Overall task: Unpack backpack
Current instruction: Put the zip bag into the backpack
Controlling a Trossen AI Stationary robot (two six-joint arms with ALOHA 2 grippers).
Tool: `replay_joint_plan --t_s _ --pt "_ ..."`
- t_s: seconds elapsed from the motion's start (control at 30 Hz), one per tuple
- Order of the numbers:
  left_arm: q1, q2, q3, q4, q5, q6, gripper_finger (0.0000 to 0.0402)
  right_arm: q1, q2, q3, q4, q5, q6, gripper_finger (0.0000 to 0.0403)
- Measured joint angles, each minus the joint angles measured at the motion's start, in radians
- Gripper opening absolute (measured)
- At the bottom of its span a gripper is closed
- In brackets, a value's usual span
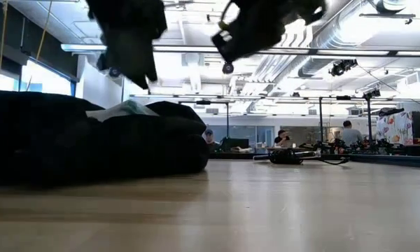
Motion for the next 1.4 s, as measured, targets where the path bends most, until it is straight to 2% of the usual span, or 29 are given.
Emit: replay_joint_plan --t_s 0.1,0.27,0.43,0.5,0.77,0.93,1.07,1.13,1.27,1.3,1.4 --pt "-0.017 -0.035 0.004 -0.016 0.038 0.03 0.014 0.01 0.057 0.0 0.13 0.042 0.065 0.0041" --pt "-0.067 -0.043 -0.021 0.006 0.106 0.03 0.014 0.005 0.142 0.0 0.234 0.081 0.127 0.0128" --pt "-0.118 -0.038 -0.121 0.005 0.097 -0.049 0.014 0.008 0.213 0.0 0.323 0.181 0.099 0.021" --pt "-0.128 -0.038 -0.16 0.021 0.086 -0.082 0.014 0.008 0.243 0.001 0.354 0.188 0.1 0.0232" --pt "-0.134 -0.039 -0.202 0.065 0.077 -0.125 0.014 -0.007 0.41 0.178 0.317 0.192 0.152 0.0247" --pt "-0.134 -0.04 -0.202 0.076 0.068 -0.125 0.014 -0.013 0.502 0.302 0.107 0.161 0.131 0.0247" --pt "-0.133 -0.04 -0.241 0.12 0.019 -0.146 0.014 -0.006 0.532 0.334 0.037 0.171 0.118 0.0224" --pt "-0.133 -0.04 -0.278 0.155 0.001 -0.177 0.014 0.008 0.533 0.331 0.03 0.2 0.103 0.0183" --pt "-0.133 -0.04 -0.359 0.219 -0.011 -0.263 0.014 0.022 0.504 0.332 -0.021 0.206 0.124 0.0047" --pt "-0.133 -0.041 -0.377 0.227 -0.011 -0.284 0.014 0.022 0.491 0.331 -0.042 0.189 0.128 0.0025" --pt "-0.134 -0.042 -0.426 0.23 -0.013 -0.317 0.014 0.027 0.442 0.33 -0.088 0.16 0.163 0.0008"
